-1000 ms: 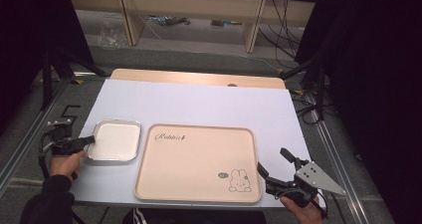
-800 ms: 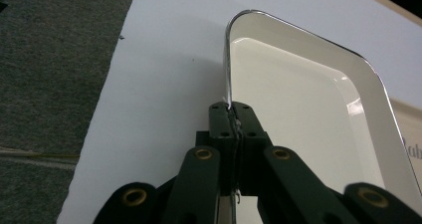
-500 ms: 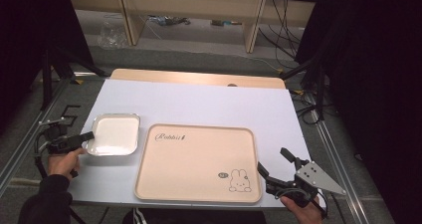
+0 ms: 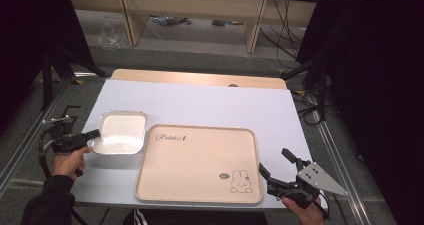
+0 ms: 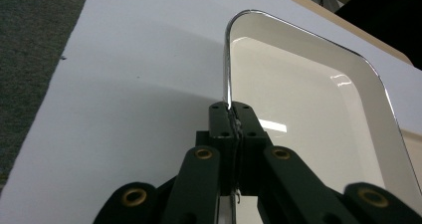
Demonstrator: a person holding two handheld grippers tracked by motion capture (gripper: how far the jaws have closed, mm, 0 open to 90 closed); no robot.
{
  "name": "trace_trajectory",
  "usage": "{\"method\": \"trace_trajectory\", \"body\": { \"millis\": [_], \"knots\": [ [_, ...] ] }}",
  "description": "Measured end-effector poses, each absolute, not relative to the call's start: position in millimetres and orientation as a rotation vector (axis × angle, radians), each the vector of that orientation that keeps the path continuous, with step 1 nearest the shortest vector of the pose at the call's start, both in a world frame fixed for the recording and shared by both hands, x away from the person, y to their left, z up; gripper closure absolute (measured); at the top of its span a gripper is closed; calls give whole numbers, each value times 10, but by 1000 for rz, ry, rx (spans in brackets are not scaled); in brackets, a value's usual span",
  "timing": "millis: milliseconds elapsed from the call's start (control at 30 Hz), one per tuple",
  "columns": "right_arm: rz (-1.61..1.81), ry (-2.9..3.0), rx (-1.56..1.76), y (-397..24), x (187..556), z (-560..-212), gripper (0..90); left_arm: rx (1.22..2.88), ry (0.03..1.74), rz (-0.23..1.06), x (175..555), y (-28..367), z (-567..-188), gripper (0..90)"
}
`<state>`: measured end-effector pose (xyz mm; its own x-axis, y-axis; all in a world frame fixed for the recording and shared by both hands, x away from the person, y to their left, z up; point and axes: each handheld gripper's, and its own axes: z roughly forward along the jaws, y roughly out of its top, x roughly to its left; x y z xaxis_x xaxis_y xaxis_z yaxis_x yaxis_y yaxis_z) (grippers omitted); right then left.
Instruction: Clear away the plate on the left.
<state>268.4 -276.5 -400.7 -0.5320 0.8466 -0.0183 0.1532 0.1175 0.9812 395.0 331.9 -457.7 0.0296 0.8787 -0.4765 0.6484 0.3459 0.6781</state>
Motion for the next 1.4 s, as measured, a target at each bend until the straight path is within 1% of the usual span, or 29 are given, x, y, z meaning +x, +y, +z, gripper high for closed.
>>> {"method": "trace_trajectory", "body": {
  "millis": [467, 800, 1000, 1400],
  "knots": [
    [1469, 1795, 990, -2757, 2680, -4010, 152, 1460, 1608, 255, 3958, 3010, -4516, 884],
    [1482, 1803, 973, -2755, 2687, -4013, 152, 1540, 1543, 236, 3949, 2693, -4512, 884],
    [1470, 1801, 988, -2756, 2680, -4011, 152, 1560, 1496, 198, 3929, 2499, -4493, 884],
    [1458, 1802, 992, -2759, 2676, -4009, 152, 1672, 1387, 144, 3885, 2027, -4499, 884]
  ]
}}
